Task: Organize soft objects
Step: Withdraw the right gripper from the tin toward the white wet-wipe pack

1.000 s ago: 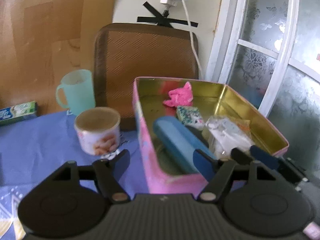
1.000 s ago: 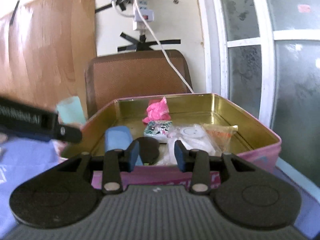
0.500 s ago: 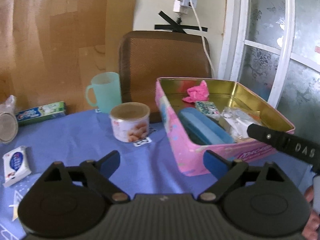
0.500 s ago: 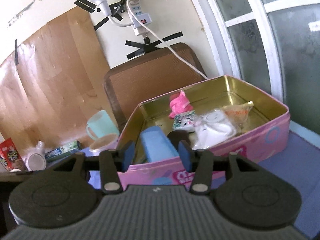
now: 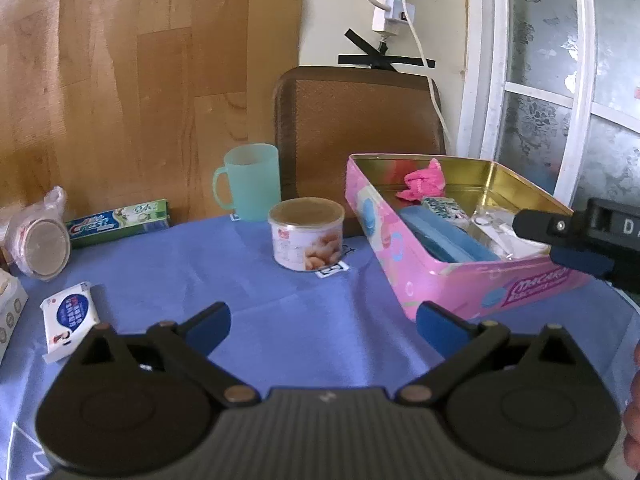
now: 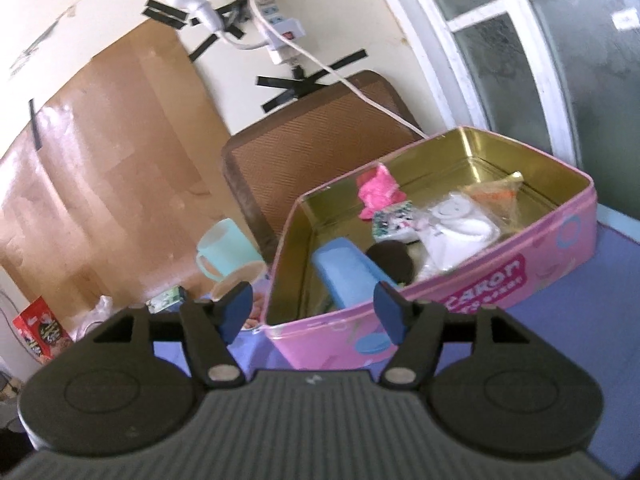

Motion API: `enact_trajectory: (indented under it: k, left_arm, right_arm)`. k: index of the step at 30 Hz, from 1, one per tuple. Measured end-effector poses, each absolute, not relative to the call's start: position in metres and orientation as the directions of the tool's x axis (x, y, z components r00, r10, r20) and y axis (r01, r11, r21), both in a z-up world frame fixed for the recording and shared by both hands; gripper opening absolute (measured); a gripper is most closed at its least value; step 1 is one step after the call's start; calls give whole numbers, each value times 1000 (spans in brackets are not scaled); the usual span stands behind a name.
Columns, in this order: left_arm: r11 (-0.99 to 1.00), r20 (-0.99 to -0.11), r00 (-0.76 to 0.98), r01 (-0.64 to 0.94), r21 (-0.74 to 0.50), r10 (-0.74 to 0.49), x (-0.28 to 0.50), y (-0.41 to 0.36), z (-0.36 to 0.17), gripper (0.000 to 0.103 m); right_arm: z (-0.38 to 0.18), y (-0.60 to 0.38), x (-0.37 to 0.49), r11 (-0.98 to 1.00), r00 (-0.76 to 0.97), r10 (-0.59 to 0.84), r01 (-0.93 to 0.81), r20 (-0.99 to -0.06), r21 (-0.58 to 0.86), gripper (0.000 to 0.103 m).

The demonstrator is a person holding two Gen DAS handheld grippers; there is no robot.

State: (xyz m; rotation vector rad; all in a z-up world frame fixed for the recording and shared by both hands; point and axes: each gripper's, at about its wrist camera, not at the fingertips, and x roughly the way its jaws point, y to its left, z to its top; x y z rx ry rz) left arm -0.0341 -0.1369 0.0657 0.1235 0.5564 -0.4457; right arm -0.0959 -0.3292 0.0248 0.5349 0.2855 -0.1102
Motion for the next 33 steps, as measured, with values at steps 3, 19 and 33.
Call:
enact_trajectory:
  k: [3,19,33]
  left_arm:
    - [903,-533,765,429,4,-361,-34,-130,63,103]
    - [958,-539,811,286,25,-228,-20,-66,47,103]
    - [986,-556,825,157,50,-104,-6,-13,29,103]
  right_arm:
    - [27,-319,-95,869,955,-16,159,-295,469,70]
    - [20,-274,-74,910,934,63,91,-353,404,70]
    - [14,-237,-52,936,908,144,5,-395,352,70]
